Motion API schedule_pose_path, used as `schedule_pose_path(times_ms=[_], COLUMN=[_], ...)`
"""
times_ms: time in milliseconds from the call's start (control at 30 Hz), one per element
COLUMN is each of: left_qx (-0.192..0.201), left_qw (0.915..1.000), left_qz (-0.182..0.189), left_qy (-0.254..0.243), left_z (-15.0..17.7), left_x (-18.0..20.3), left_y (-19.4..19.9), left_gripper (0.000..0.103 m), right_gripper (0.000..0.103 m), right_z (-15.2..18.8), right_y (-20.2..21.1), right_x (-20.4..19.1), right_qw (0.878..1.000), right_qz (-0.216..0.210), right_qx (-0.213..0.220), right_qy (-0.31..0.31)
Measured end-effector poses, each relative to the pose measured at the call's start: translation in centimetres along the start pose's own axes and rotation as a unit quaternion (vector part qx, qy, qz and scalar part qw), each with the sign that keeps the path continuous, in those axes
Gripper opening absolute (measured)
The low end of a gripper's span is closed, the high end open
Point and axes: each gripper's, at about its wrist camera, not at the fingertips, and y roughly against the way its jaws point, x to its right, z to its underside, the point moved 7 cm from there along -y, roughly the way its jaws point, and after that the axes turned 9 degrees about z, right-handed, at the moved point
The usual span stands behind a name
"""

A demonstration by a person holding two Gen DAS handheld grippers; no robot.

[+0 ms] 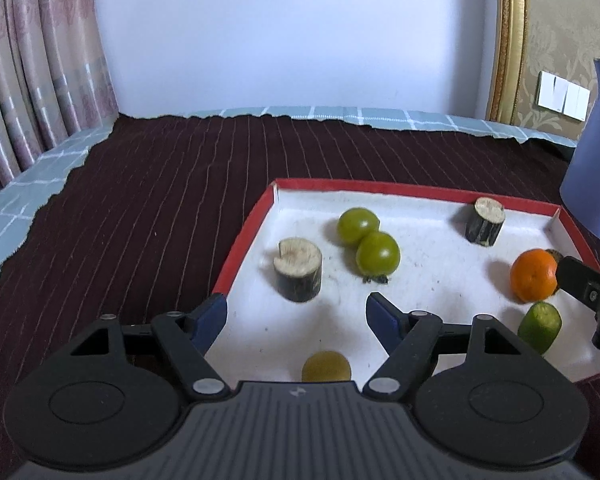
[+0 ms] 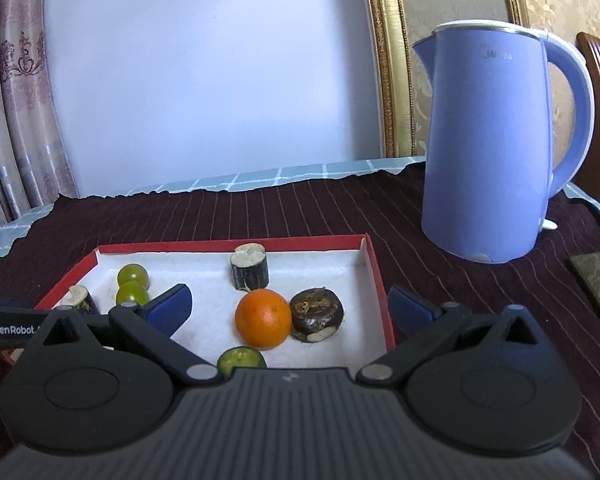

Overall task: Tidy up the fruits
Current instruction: 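Withdraw both open grippers from the tray toward the loose orange and tan fruits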

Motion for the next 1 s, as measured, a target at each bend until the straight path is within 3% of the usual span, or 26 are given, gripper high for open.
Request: schedule_pose_path(times_ms=[367, 500, 600, 800, 933, 1000], left_qx=[0.008, 0.013, 0.019, 0.049, 0.078, 0.087], left_qw=[1.0000, 0.9999, 0.9998, 0.9986, 0.9963, 0.9958], left_qz=[0.003, 0.004, 0.003, 0.019, 0.036, 0.027], left_qy=[-0.001, -0.001, -0.008, -0.001, 0.000, -0.009], left_z=[1.3, 2.0, 2.6, 3.9, 4.8, 5.2], left_x=[-0.3, -0.4, -0.5, -1.4, -2.2, -2.5], left_y=[1.1, 1.4, 1.8, 3.2, 4.6, 5.1], left_gripper=[0.077, 0.085, 0.085, 0.086, 0.097, 0.098], right_gripper=[0.103, 0.103, 0.103, 0.103, 0.103, 0.103], right_z=[1.4, 2.0, 2.4, 3.5, 4.9, 5.8], right_y=[2.2, 3.4, 4.3, 6.0, 7.0, 7.4], right_x=[-1.7, -2.0, -1.9, -1.3, -1.9, -2.6], right_qw=[0.998, 0.997, 0.998, 0.998, 0.995, 0.993], right_qz=[0.001, -0.026, -0.044, -0.050, -0.085, -0.094], right_qx=[0.008, 0.006, 0.007, 0.011, -0.007, -0.017], right_qy=[0.062, 0.066, 0.051, 0.042, 0.052, 0.065])
